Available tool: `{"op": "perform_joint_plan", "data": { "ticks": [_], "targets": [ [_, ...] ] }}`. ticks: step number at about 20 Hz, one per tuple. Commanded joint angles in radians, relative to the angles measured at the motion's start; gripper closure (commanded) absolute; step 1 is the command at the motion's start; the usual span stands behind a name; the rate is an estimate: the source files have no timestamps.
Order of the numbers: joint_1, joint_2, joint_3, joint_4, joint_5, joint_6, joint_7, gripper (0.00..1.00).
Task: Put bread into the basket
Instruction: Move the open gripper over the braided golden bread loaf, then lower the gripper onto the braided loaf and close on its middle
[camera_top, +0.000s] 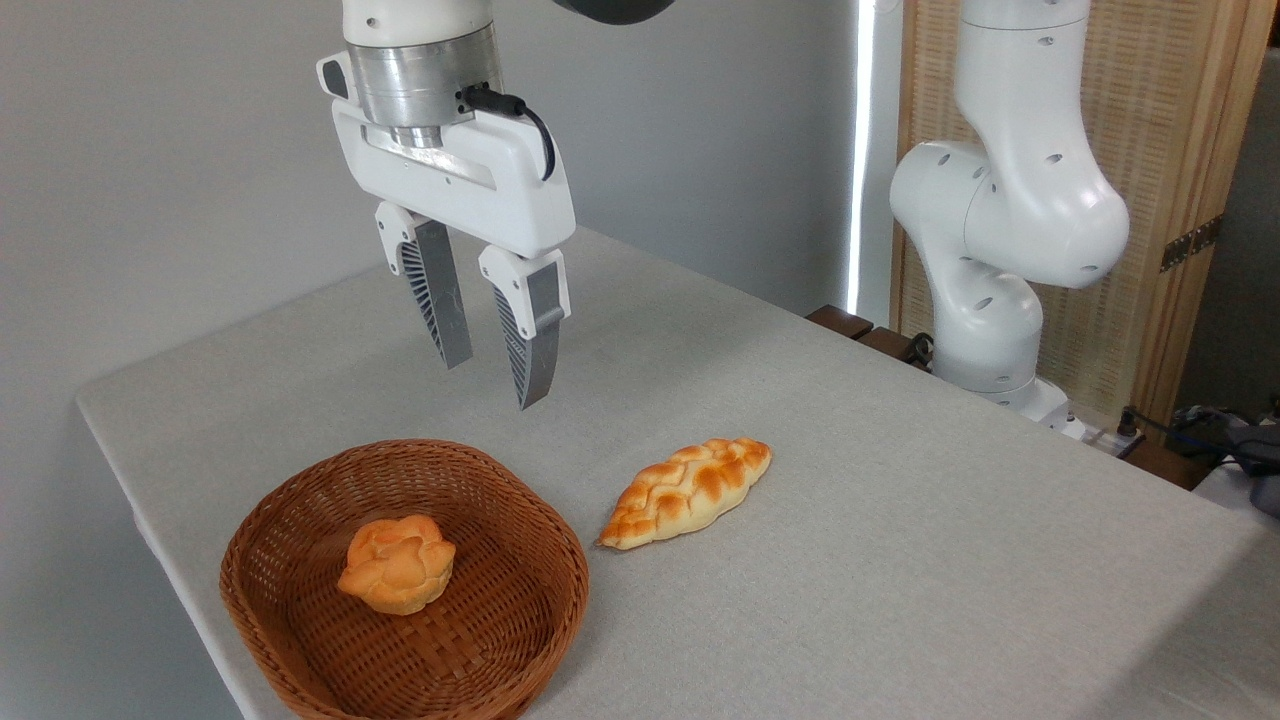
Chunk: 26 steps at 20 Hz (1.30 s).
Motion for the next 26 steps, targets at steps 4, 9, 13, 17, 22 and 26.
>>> {"op": "perform_joint_plan", "data": {
  "ticks": [4, 9, 13, 17, 22, 26],
  "targets": [
    [0.003, -0.046, -0.004, -0.064, -0.004, -0.007, -0.002, 0.00],
    [0.001, -0.150, 0.001, -0.222, 0.002, 0.095, -0.002, 0.00],
    [-0.006, -0.248, 0.005, -0.374, 0.016, 0.120, 0.007, 0.00],
    [-0.006, -0.337, 0.037, -0.512, 0.017, 0.187, 0.155, 0.00],
    [-0.008, -0.353, 0.065, -0.611, 0.019, 0.221, 0.263, 0.00],
    [-0.008, -0.350, 0.067, -0.663, 0.046, 0.246, 0.264, 0.00]
  ]
}}
